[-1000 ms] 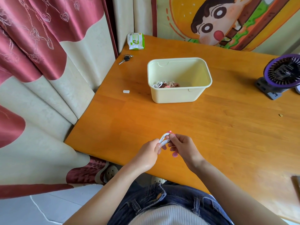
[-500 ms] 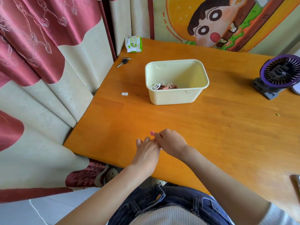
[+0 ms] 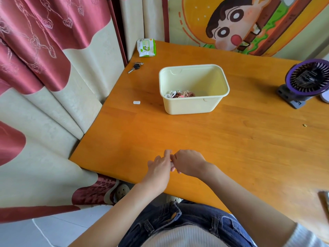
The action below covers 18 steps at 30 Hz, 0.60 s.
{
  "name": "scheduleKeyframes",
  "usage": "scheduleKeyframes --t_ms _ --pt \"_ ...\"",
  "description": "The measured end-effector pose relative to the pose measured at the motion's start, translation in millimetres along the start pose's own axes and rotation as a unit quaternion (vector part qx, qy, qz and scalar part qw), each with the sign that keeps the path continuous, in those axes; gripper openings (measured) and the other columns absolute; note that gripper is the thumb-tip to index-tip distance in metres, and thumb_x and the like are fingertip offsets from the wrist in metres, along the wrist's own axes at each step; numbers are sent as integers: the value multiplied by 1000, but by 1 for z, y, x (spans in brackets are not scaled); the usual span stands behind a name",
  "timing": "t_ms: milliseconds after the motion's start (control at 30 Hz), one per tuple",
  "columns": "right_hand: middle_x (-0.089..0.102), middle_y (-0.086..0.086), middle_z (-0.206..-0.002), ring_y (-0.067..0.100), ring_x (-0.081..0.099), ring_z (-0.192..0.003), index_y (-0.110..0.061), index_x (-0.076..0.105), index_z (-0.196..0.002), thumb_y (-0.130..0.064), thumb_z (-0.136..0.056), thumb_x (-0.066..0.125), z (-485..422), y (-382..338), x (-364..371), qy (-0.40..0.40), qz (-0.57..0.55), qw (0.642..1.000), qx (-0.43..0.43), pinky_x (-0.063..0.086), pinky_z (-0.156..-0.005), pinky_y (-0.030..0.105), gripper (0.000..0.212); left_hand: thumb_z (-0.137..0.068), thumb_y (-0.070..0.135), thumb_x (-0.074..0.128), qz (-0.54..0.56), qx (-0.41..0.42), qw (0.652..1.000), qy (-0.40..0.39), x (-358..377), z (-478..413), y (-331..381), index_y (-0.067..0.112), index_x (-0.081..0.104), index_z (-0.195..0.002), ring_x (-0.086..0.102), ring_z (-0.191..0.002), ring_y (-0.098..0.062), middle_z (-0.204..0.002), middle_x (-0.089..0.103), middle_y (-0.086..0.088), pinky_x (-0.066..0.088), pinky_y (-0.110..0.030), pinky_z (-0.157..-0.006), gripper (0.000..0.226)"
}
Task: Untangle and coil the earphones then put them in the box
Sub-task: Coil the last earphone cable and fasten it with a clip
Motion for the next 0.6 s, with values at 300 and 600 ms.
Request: scheduleKeyframes --t_ms 300,600 --pt "68 -6 -80 7 49 -60 -20 61 -79 -23 -102 29 -3 5 21 -83 28 995 -46 42 -57 25 39 -101 13 30 56 -34 991 -115 20 2 -9 17 48 -95 52 -96 -20 -93 51 7 38 -39 -86 19" --pt "48 11 -118 31 57 -97 -10 57 -117 -4 -96 39 -2 0 8 0 18 999 -52 43 -70 33 27 -87 -9 33 -175 -75 981 -28 30 1 -17 10 43 -118 43 -111 -27 -111 55 -8 29 -37 -86 38"
Point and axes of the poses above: each hand's wrist, its own z-axis away from the middle knuckle, its own x-axis out of the palm, y = z × x, the point moved 5 cm from there along -z, towards the middle knuckle
